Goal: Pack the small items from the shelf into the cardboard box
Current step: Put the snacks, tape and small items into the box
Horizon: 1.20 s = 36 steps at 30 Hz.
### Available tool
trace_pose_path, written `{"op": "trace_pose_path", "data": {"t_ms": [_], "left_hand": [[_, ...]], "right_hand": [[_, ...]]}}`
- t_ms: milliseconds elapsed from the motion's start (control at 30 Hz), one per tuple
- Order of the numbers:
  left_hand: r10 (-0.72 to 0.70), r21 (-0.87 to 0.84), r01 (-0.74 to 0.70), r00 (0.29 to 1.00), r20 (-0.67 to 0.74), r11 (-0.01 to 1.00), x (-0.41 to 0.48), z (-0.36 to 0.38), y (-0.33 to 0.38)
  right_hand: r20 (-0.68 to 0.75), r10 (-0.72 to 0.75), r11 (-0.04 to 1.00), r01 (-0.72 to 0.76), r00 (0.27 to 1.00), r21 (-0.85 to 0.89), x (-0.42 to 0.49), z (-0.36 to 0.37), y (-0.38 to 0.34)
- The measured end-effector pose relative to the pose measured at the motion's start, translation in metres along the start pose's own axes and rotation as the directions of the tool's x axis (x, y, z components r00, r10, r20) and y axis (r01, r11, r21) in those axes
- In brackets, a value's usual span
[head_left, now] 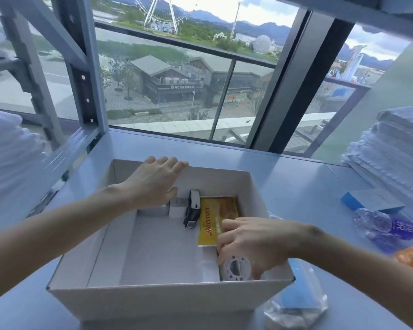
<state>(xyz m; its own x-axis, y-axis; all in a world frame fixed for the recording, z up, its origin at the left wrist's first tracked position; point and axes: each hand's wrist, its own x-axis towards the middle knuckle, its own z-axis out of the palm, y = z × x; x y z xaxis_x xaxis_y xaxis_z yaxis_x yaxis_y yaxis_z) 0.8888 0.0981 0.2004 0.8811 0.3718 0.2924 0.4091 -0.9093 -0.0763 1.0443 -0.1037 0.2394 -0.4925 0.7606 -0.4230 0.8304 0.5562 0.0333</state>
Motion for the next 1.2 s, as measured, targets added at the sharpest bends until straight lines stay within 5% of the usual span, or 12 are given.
{"op": "trace_pose_path", "data": {"t_ms": [300, 500, 633, 800, 967, 1200], "left_hand": [[0.005, 0.01, -0.005, 1.0, 0.026, 1.0, 0.002, -0.001, 0.001], [0.112, -0.098, -0.111, 0.994, 0.009, 0.989, 0.02, -0.008, 0.02], [0.172, -0.191, -0.171, 0.985, -0.007, 0.967, 0.046, -0.011, 0.051], [0.222, -0.276, -0.203, 0.974, 0.038, 0.939, 0.085, -0.009, 0.096], [0.305, -0.247, -0.276, 0.949, 0.086, 0.929, 0.119, -0.006, 0.146], [0.412, -0.316, -0.342, 0.891, 0.191, 0.885, 0.148, 0.003, 0.233]], "right_hand": [[0.065, 0.068, 0.997, -0.07, 0.996, 0.032, -0.003, 0.0, -0.007], [-0.211, 0.199, 0.969, -0.161, 0.957, 0.186, -0.04, -0.012, 0.0], [-0.392, 0.425, 0.895, -0.314, 0.816, 0.315, -0.092, -0.005, 0.002], [-0.397, 0.7, 0.712, -0.544, 0.593, 0.444, -0.16, 0.035, 0.007], [-0.203, 0.913, 0.405, -0.741, 0.353, 0.536, -0.224, 0.095, 0.025], [-0.002, 0.974, 0.2, -0.853, 0.228, 0.483, -0.271, 0.16, 0.066]]}}
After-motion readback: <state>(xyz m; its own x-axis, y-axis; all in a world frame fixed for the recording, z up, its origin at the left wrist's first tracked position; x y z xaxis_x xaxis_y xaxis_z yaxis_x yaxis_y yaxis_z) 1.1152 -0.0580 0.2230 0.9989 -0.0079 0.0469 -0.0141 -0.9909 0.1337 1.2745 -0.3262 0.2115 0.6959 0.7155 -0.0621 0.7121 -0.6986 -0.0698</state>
